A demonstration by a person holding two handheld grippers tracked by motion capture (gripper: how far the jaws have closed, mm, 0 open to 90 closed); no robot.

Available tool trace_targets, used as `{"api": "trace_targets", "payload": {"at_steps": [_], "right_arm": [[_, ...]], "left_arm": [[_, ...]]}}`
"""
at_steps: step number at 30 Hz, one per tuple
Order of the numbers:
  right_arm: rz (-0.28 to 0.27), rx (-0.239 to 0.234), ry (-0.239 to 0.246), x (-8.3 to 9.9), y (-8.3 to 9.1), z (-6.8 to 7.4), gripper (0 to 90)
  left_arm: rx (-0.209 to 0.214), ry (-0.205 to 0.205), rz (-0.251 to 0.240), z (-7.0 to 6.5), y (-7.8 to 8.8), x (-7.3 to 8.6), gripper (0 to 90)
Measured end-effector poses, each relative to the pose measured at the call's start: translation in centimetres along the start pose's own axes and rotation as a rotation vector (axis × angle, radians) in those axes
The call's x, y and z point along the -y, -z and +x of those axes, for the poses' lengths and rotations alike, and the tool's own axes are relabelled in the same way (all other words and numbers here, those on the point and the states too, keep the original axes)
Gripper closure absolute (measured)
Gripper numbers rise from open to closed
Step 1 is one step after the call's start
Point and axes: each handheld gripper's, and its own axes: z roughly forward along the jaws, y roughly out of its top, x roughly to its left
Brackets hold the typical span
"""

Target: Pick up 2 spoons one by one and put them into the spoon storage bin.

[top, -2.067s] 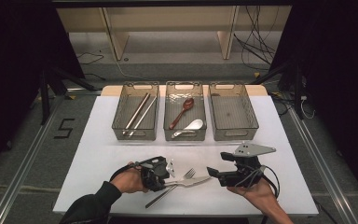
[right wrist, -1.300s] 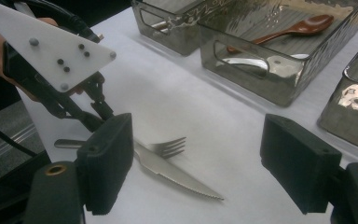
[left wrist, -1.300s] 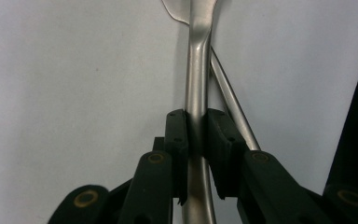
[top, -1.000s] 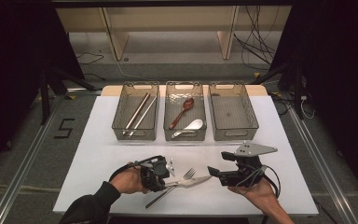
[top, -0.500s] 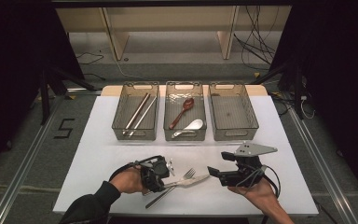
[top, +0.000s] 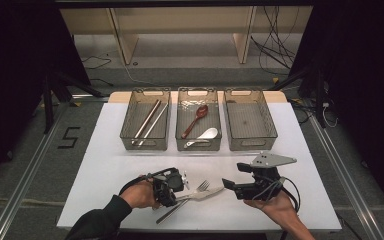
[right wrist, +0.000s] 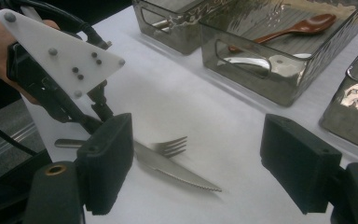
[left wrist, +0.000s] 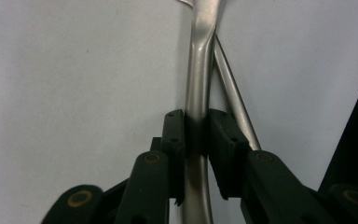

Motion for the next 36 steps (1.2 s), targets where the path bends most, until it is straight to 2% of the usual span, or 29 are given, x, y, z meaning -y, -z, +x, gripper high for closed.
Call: {"api": "trace_targets", "payload": {"at_steps": [4,11,13,19,24,28,30,31,36], "right_arm": [[-0.003,0.002,-0.002,0.0,0.1,0.0,26.6],[-0.007,0.005,-0.003,0.0,0.3,-0.1,26.5],[-0.009,0.005,-0.002,0.0,0.3,-0.1,26.6],[-0.013,0.003,0.001,0.0,0.3,-0.1,26.6],[-0.009,-0.005,0.008,0.0,0.2,0.0,26.5],[0.002,-0.028,0.044,-0.1,0.0,0.5,26.4],[0.017,-0.047,0.064,-0.2,-0.3,0.9,26.4],[0.027,-0.062,0.079,-0.2,-0.5,1.1,26.3],[0.085,-0.121,0.169,-0.2,-1.6,2.3,26.3]], "left_arm": [[-0.008,-0.006,-0.004,-0.1,0.0,0.0,78.1],[0.009,0.010,-0.044,0.1,0.2,0.2,78.6],[0.004,0.007,-0.053,0.0,0.4,0.1,78.7],[0.011,0.032,-0.092,0.2,1.3,0.2,78.7],[0.003,0.020,-0.108,-0.1,2.3,0.1,78.8],[0.010,0.003,-0.125,-0.8,2.8,-0.4,78.8],[0.023,-0.013,-0.115,-1.2,3.0,-0.7,78.9],[0.017,-0.024,-0.120,-1.5,3.1,-0.9,78.9],[0.040,-0.054,-0.129,-2.3,3.4,-1.5,78.8]]}}
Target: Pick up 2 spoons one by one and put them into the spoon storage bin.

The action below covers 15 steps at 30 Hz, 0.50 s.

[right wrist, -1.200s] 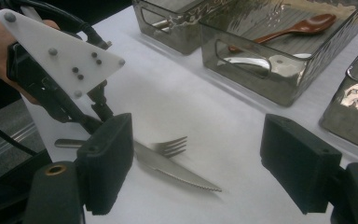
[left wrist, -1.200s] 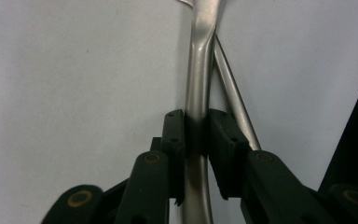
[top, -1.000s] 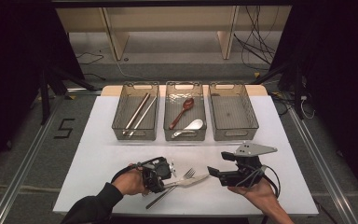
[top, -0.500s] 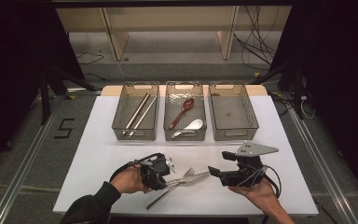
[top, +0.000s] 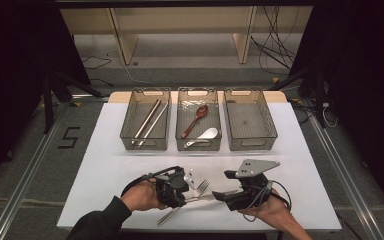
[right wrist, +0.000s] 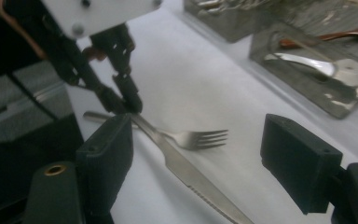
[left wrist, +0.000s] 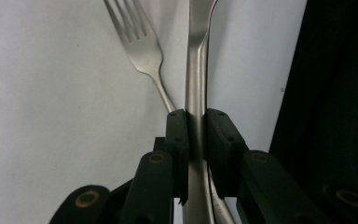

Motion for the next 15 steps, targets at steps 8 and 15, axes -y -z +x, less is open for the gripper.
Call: {"api": "trace_targets", "payload": {"at_steps": [8,15], "right_arm": [[0.118,-0.063,0.097,0.2,-2.3,1.1,28.4],[0.202,-0.049,0.241,0.6,-3.8,2.2,32.7]], "left_arm": [[0.019,-0.008,-0.010,-0.7,0.4,-0.6,78.8],[0.045,-0.012,-0.011,-0.8,0.7,-0.8,78.8]]}}
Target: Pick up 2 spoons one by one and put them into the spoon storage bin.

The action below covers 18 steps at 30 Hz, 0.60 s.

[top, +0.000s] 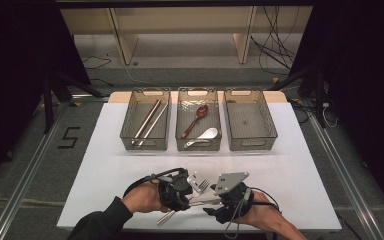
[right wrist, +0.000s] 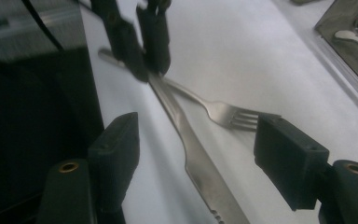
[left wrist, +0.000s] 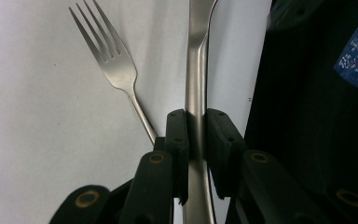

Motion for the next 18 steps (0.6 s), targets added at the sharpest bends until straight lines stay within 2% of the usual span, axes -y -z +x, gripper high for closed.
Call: {"api": "trace_targets", "payload": {"at_steps": [1,6,7,14,18], "right_arm": [[0.019,0.004,0.041,0.0,-0.2,0.2,34.6],[0.093,0.045,0.133,-0.3,-1.5,1.5,41.8],[0.097,0.048,0.171,-0.3,-1.8,1.6,44.1],[0.104,0.099,0.267,-0.4,-2.3,2.3,59.3],[0.107,0.108,0.297,-0.4,-2.3,2.5,64.5]], "left_arm": [[0.005,0.002,-0.002,0.0,0.0,0.0,78.8],[0.021,0.006,-0.017,-0.1,0.2,-0.1,78.8],[0.028,0.008,-0.017,-0.2,0.3,-0.2,78.8],[0.045,0.011,-0.014,-0.2,0.3,-0.2,78.7],[0.059,0.014,-0.018,-0.1,0.3,-0.2,78.8]]}}
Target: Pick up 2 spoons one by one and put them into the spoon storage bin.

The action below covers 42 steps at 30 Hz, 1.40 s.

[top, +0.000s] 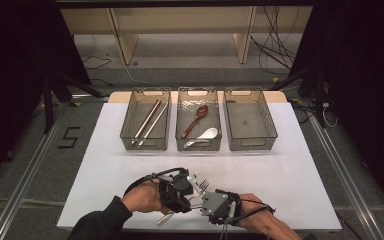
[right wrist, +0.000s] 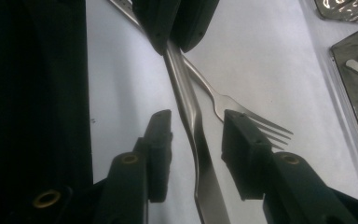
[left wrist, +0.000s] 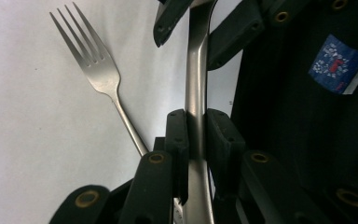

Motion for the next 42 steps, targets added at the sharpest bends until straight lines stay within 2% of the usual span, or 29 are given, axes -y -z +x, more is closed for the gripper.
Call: {"api": "trace_targets", "payload": {"at_steps": [2,8,9,10,11,13,14,15,16,21,22,25,28,31,42], "right_arm": [[0.014,-0.003,0.008,0.0,-0.1,0.1,65.7],[0.010,0.001,0.040,0.0,-0.1,0.2,77.5],[0.006,0.011,0.051,-0.1,-0.1,0.3,78.3],[0.007,0.000,0.067,-0.1,-0.1,0.4,79.1],[0.009,-0.001,0.078,-0.1,0.0,0.4,80.2],[0.014,0.000,0.108,0.0,0.0,0.5,82.6],[0.014,-0.012,0.128,0.0,-0.1,0.6,83.7],[0.010,-0.007,0.136,0.0,-0.1,0.6,84.3],[0.005,-0.006,0.134,0.0,0.0,0.6,84.8],[-0.003,-0.013,0.147,0.1,0.2,0.5,85.7],[0.000,-0.019,0.145,0.1,0.2,0.4,85.8],[0.003,-0.022,0.128,0.1,0.3,0.4,86.2],[0.016,0.002,0.107,0.2,0.3,0.1,86.7],[0.011,0.001,0.087,0.5,0.4,-0.2,87.1],[0.028,0.023,-0.004,0.9,0.7,-1.2,88.5]], "left_arm": [[0.006,-0.004,0.000,0.0,0.0,0.0,78.7],[0.023,0.020,-0.012,0.1,-0.1,0.1,78.7],[0.029,0.020,-0.013,0.1,-0.1,0.1,78.7],[0.034,0.024,-0.015,0.1,-0.1,0.1,78.7],[0.037,0.005,-0.003,0.2,0.1,0.1,78.7],[0.047,0.008,-0.011,0.3,0.1,0.1,78.8],[0.059,0.027,-0.025,0.3,0.1,0.2,79.0],[0.064,0.020,-0.019,0.4,0.2,0.3,79.2],[0.069,0.034,-0.031,0.4,0.2,0.3,79.5],[0.075,0.039,-0.031,0.5,0.3,0.3,78.5],[0.070,0.026,-0.019,0.7,0.3,0.3,77.8],[0.068,0.050,-0.033,0.6,0.3,0.4,67.5],[0.042,0.068,-0.068,0.7,0.8,0.4,56.6],[0.008,0.079,-0.081,1.0,1.6,0.5,46.8],[-0.072,0.122,-0.160,1.5,3.3,1.3,42.0]]}}
